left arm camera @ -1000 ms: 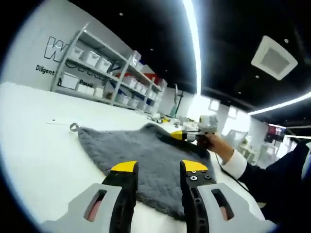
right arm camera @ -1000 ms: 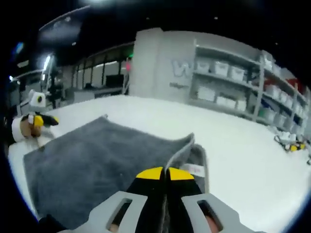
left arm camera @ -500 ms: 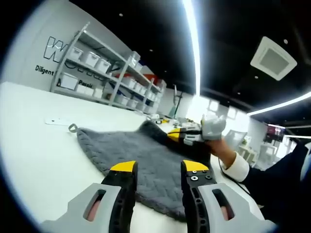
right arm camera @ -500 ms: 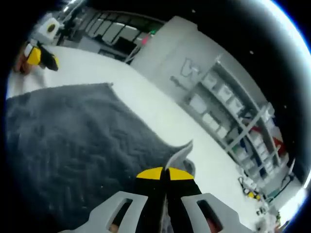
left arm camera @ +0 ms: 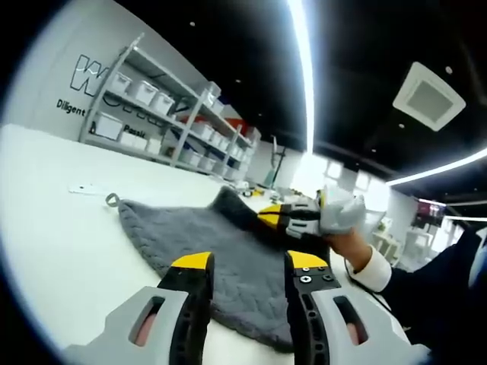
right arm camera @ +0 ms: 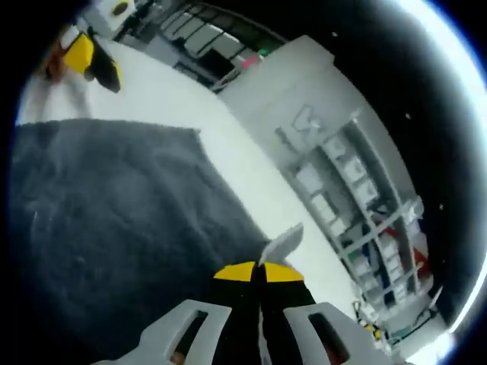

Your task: Open the folded towel by lifting each exposed corner and separating the folded layers until the towel lies flat within the target outline without major curled edges

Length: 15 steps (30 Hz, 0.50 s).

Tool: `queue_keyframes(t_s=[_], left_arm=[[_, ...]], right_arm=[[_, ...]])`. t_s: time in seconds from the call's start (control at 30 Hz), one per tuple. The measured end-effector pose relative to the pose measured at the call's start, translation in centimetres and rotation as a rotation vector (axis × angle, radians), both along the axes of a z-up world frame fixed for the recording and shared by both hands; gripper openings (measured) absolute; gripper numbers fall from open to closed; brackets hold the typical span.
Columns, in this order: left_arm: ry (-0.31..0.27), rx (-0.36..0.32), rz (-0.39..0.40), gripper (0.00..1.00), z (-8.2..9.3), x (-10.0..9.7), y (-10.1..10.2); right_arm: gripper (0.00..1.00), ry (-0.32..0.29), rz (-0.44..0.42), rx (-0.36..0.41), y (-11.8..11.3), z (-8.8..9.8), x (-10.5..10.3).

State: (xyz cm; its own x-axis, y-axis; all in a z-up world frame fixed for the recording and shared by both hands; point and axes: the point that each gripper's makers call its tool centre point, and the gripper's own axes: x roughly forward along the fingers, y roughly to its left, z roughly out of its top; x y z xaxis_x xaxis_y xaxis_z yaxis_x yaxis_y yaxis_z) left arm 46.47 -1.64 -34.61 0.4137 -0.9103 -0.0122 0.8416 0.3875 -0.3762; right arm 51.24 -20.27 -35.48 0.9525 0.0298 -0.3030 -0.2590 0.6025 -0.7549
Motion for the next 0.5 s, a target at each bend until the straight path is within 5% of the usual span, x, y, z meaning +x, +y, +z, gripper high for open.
queue_keyframes(t_s=[0.1, 0.23, 0.5], left_arm=[[0.018, -0.024, 0.004, 0.38, 0.2, 0.2, -0.1], [0.029, -0.03, 0.011, 0.36, 0.3, 0.4, -0.3], [0.06, -0.064, 0.037, 0.34, 0.4, 1.0, -1.0]], right_arm=[[0.0, 0.004, 0.009, 0.0, 0.9, -0.2, 0.0], [0.0, 0.02, 0.027, 0.143, 2.3, -0.5, 0.1], [0.0, 0.008, 0.069, 0.172, 4.2, -0.4, 0.0]])
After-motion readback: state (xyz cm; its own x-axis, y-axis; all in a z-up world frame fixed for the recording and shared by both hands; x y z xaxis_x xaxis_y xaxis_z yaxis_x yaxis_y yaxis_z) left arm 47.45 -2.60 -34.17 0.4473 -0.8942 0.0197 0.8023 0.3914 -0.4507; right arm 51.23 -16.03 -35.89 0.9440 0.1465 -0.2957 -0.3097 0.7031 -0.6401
